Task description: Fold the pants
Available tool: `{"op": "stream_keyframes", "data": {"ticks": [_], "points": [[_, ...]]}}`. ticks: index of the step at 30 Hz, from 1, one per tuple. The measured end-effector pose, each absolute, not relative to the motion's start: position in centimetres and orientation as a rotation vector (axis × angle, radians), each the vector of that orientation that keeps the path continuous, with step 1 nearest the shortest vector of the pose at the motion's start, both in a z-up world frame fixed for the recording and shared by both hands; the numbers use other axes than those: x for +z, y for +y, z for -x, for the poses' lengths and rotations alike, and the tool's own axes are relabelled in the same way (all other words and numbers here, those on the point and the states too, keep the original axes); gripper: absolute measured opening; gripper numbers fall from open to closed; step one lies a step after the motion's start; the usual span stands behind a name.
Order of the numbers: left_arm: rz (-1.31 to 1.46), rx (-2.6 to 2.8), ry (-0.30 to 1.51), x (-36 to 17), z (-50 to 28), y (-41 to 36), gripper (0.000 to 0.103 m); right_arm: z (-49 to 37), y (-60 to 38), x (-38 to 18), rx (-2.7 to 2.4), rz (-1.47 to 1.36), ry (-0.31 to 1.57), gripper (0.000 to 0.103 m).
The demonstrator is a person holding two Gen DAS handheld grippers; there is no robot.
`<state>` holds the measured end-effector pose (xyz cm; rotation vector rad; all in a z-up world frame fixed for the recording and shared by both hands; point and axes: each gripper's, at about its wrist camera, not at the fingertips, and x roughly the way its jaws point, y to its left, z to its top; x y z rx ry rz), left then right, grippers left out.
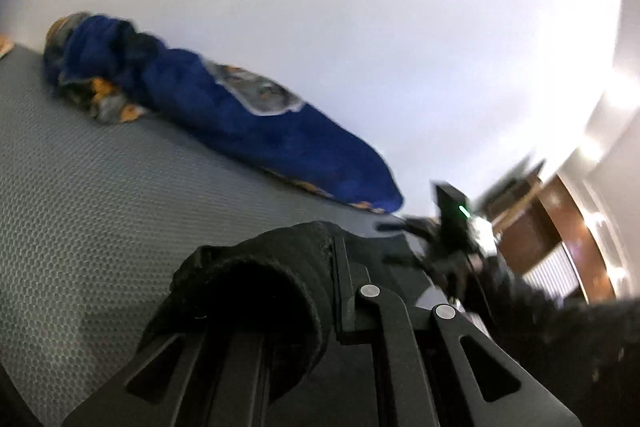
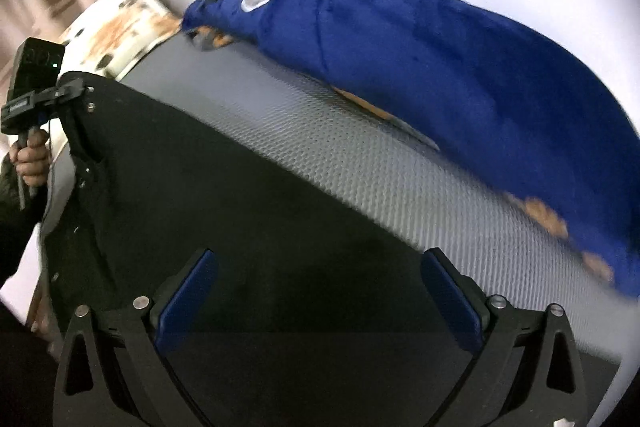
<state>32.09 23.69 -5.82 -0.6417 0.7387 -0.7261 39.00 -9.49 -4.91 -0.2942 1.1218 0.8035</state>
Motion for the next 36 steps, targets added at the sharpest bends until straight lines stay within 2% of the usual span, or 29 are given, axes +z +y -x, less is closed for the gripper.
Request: {"op": "stream_keyframes", "data": {"ticks": [3, 5, 9, 12, 14, 15, 17, 21, 23, 29, 36], "points": [[0.642, -0.75, 0.725, -5.6, -31.0, 24.1, 0.007, -41.3, -8.8, -5.6, 0.898, 0.358, 1.18, 0.099], [0.654, -0.761, 0.719, -5.6, -30.5, 25.0, 0.007, -42.5, -8.3, -6.5, 0.98, 0.379, 1.236, 0.085], [0.63, -0.755, 0.712, -5.0, -29.8, 25.3, 0.007, -44.0, -7.7, -8.3, 1.057, 0.428, 1.284, 0.078], [0.615, -0.742, 0.713, -4.7, -29.5, 25.1, 0.007, -44.0, -7.7, -9.4, 1.139, 0.426, 1.339, 0.067], [0.611, -0.716, 0.719, -4.8, -29.7, 25.0, 0.007, -44.0, -7.9, -10.0, 1.167, 0.445, 1.367, 0.053], [0.612, -0.713, 0.719, -4.7, -29.3, 25.2, 0.007, -43.9, -8.2, -10.2, 1.173, 0.45, 1.376, 0.053], [0.617, -0.695, 0.72, -4.9, -29.5, 25.3, 0.007, -43.9, -9.4, -10.1, 1.169, 0.451, 1.395, 0.043], [0.62, -0.667, 0.732, -5.3, -30.1, 25.5, 0.007, -43.7, -11.5, -10.6, 1.093, 0.477, 1.43, 0.03], [0.62, -0.654, 0.739, -5.8, -30.8, 25.5, 0.007, -43.4, -12.2, -10.6, 1.052, 0.477, 1.42, 0.019], [0.619, -0.598, 0.773, -7.1, -32.2, 25.6, 0.007, -40.5, -12.5, -9.2, 0.875, 0.509, 1.3, 0.009], [0.567, -0.583, 0.788, -6.2, -31.7, 25.2, 0.007, -33.1, -12.5, -3.8, 0.576, 0.522, 1.029, 0.008]]}}
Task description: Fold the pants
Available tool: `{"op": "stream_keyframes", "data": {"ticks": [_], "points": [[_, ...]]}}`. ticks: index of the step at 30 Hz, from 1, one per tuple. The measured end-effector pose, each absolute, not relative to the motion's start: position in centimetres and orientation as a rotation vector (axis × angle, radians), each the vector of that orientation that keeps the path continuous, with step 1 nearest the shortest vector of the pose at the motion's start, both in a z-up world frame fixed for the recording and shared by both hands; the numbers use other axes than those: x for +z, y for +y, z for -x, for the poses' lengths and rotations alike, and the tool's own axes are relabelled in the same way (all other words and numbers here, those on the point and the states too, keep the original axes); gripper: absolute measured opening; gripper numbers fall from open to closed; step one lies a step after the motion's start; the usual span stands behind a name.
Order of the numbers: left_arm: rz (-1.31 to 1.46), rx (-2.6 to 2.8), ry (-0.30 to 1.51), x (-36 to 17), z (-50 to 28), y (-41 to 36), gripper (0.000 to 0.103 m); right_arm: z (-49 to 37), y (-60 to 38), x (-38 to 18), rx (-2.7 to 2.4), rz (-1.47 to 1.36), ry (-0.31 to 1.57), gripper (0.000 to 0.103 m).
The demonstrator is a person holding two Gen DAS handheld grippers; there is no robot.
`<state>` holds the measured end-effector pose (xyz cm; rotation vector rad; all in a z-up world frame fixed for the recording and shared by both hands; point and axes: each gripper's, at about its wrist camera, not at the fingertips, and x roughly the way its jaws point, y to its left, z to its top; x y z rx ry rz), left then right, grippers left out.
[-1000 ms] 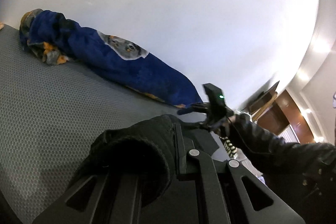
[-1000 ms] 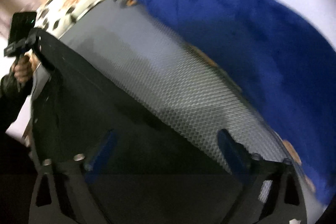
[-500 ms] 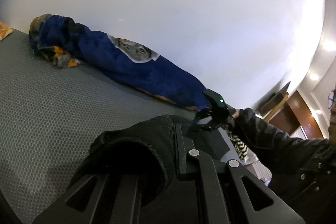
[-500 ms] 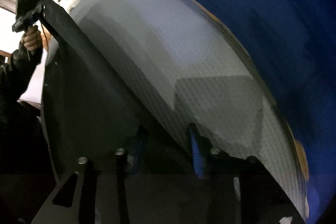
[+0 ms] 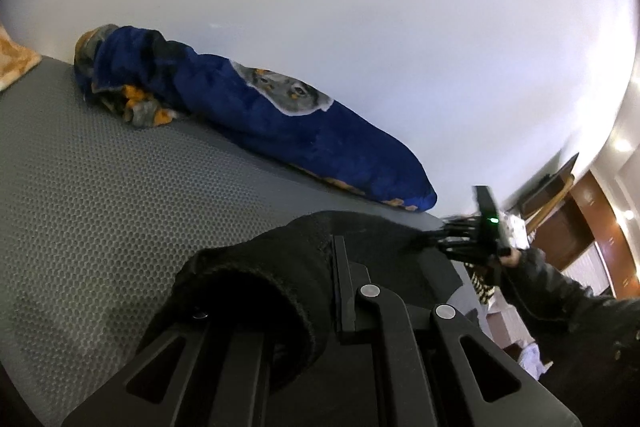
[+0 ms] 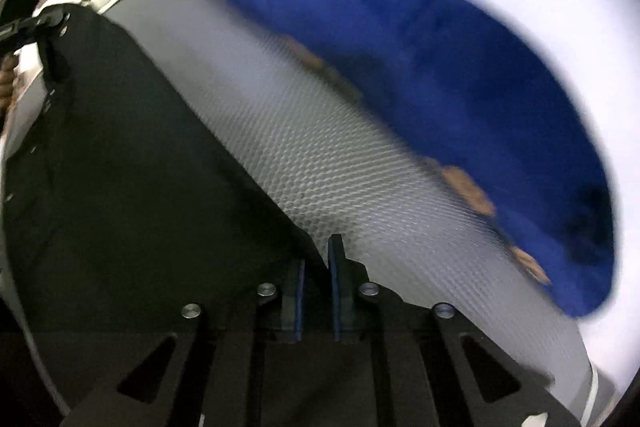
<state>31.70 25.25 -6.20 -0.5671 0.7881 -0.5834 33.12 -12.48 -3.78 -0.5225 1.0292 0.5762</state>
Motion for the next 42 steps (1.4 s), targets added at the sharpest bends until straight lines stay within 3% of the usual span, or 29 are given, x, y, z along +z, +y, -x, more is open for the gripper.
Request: {"op": "stream_keyframes", "data": {"ticks": [7, 11, 19, 23, 27, 34, 35, 37, 42], "points": [[0.474, -0.642, 0.786, -3.3, -27.1, 24.9, 0.008, -23.7, -14.4, 1.7, 0.467, 0.458, 0.898, 0.008], [0.409, -0.69, 0.819, -2.8, -22.9, 24.6, 0.009, -18.1, -15.3, 2.1, 0.473, 0.422, 0.905, 0.008], [0.299, -0.722, 1.017, -7.3, -14.9, 23.2, 0.01, -9.6, -15.5, -4.9, 0.518, 0.352, 1.094, 0.008], [0.25, -0.683, 1.15, -11.1, -12.5, 22.8, 0.014, -8.6, -15.4, -7.9, 0.512, 0.339, 1.151, 0.008], [0.286, -0.654, 1.165, -11.9, -11.4, 23.3, 0.019, -8.6, -14.9, -8.6, 0.493, 0.367, 1.156, 0.008], [0.272, -0.582, 1.191, -10.2, -10.3, 24.8, 0.046, -8.8, -14.7, -8.6, 0.473, 0.362, 1.156, 0.008], [0.275, -0.557, 1.185, -9.8, -9.8, 25.3, 0.06, -8.7, -14.8, -8.7, 0.471, 0.362, 1.152, 0.008], [0.31, -0.464, 1.178, -8.8, -9.0, 26.6, 0.074, -8.6, -14.8, -8.7, 0.467, 0.362, 1.149, 0.008], [0.59, -0.423, 1.123, -7.5, -6.2, 29.5, 0.074, -8.2, -14.7, -8.7, 0.468, 0.359, 1.136, 0.009]]}}
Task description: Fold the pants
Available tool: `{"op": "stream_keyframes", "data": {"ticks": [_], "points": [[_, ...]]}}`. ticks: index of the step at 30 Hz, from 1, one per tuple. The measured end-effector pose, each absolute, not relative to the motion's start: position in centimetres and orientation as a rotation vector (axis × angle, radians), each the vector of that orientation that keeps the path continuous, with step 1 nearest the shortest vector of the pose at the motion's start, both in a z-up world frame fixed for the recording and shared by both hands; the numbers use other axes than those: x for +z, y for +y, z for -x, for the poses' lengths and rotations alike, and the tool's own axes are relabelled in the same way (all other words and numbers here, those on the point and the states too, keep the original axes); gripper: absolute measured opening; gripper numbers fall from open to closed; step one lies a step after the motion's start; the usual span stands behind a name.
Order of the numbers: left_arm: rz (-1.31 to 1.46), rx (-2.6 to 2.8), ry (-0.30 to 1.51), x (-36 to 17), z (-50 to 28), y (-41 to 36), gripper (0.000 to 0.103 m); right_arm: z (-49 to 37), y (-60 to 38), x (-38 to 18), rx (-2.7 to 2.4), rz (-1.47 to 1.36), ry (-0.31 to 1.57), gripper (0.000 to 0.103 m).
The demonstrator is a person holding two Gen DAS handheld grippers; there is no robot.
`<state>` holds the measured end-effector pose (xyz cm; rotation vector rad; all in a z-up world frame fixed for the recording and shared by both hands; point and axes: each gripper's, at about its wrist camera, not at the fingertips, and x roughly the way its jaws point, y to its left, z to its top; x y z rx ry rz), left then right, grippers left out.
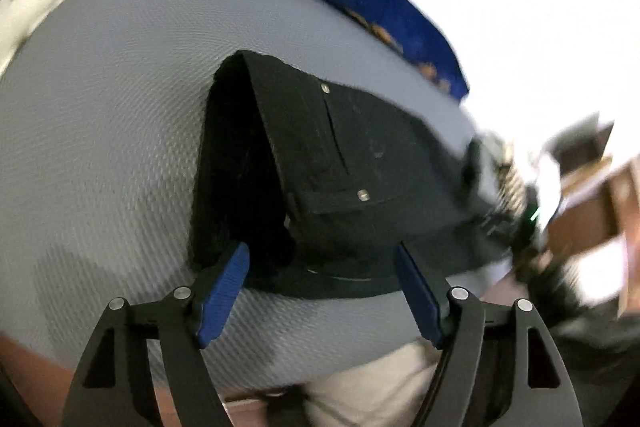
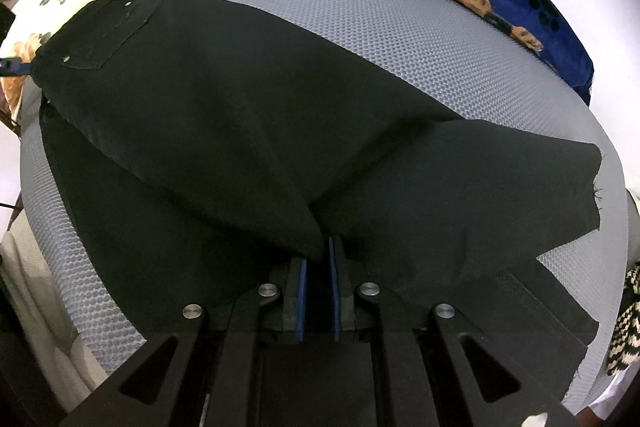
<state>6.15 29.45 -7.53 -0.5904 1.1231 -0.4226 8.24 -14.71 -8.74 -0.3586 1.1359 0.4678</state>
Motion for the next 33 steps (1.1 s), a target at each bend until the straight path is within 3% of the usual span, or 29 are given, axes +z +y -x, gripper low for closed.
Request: {"op": "stream_keyframes", "data": {"ticks": [9, 12, 14, 17, 25, 33], "points": [[0.982, -0.245, 1.174, -11.4, -6.0, 29.8, 0.071, -7.8, -14.9, -9.0, 0.469, 0.352, 1.114, 0.009], [1.011, -0.183, 1.174, -12.2, -6.8, 29.7, 0.06, -7.6, -15.1, -9.0, 0.462, 0.342, 1.089, 0.009], [0.99, -0.16, 1.158, -11.7, -7.3, 29.7, 0.033, -7.4, -15.3, -8.8, 0.455, 0.32, 1.083, 0.009], [0.931, -0.154, 1.139, -9.6, -8.7, 30.0, 0.021, -6.8, -15.6, -8.0, 0.44, 0.296, 1.058, 0.009], [0.681, -0.274, 1.017, -3.9, -12.0, 31.7, 0.02, -3.4, -14.7, -7.2, 0.455, 0.293, 1.033, 0.009], [0.595, -0.231, 1.219, -12.2, -9.5, 31.3, 0.02, -1.4, -14.5, -10.7, 0.463, 0.269, 1.128, 0.009]]}}
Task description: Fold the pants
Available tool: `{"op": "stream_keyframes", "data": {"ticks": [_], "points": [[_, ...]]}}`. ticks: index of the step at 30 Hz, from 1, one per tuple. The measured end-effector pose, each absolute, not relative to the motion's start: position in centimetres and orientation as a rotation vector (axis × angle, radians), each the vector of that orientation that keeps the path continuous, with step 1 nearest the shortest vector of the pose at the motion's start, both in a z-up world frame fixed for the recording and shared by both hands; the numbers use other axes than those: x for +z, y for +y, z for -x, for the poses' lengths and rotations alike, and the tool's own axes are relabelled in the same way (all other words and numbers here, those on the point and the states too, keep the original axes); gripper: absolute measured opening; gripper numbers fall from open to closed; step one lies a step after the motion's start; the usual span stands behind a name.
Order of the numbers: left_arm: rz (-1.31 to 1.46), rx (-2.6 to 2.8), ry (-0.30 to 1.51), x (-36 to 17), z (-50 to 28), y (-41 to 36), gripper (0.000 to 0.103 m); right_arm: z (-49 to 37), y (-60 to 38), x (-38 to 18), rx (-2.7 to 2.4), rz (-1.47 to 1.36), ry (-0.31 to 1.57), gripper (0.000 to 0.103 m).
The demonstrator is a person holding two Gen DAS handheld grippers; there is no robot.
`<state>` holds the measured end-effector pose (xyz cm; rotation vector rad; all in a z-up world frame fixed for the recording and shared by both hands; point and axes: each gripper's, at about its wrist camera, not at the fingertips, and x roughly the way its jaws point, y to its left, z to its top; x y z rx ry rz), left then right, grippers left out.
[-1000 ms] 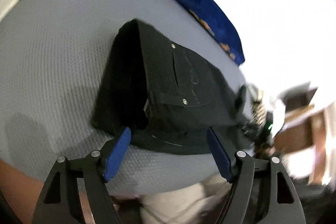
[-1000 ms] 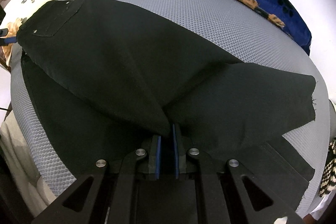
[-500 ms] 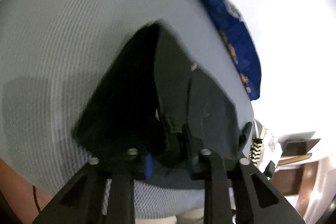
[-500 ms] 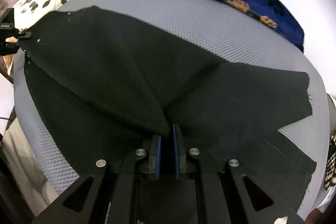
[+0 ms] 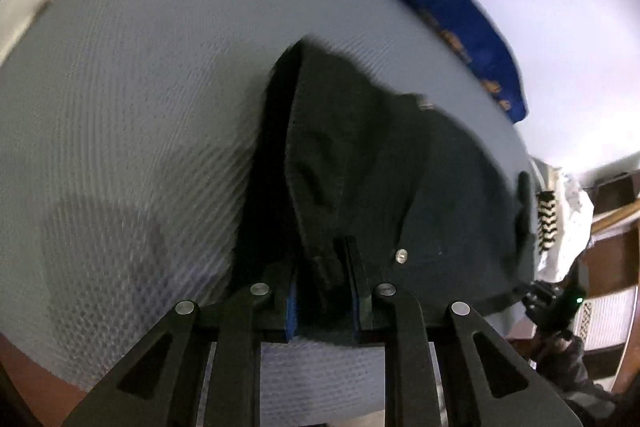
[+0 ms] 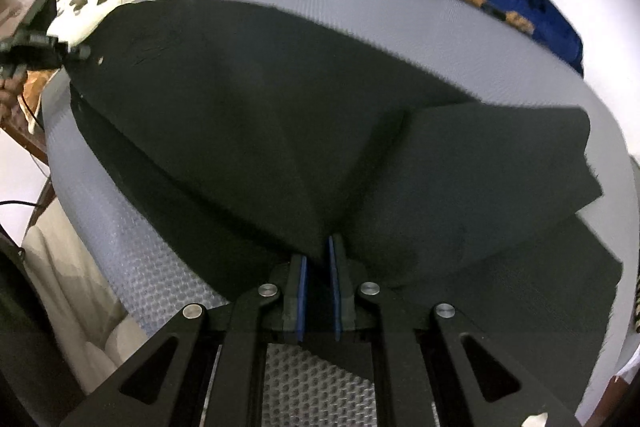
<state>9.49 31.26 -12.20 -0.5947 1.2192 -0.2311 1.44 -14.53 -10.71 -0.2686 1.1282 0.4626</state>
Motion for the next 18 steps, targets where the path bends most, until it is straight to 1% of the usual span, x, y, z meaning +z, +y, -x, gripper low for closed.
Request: {"op": "stream_keyframes", "data": {"ticks": [3, 7, 11, 15, 18], "points": [[0.617, -0.238, 1.189, -11.5, -8.7, 31.8, 0.02, -0.9, -14.7, -10.5, 0.476, 0.261, 1.137, 0.009], [0.474, -0.224, 1.175, -10.2, -8.3, 31.5, 0.02, 0.1, -14.7, -10.4, 0.497, 0.28, 1.155, 0.009], [0.467, -0.212, 1.188, -11.5, -8.2, 31.8, 0.02, 0.2, -14.8, -11.2, 0.486, 0.253, 1.168, 0.009], [0.453, -0.205, 1.177, -11.4, -8.1, 31.0, 0.02, 0.7, -14.8, -10.3, 0.496, 0.247, 1.168, 0.009], [0.464, -0.201, 1.173, -11.7, -8.4, 30.8, 0.022, 0.5, -14.7, -11.2, 0.501, 0.252, 1.191, 0.009]]}}
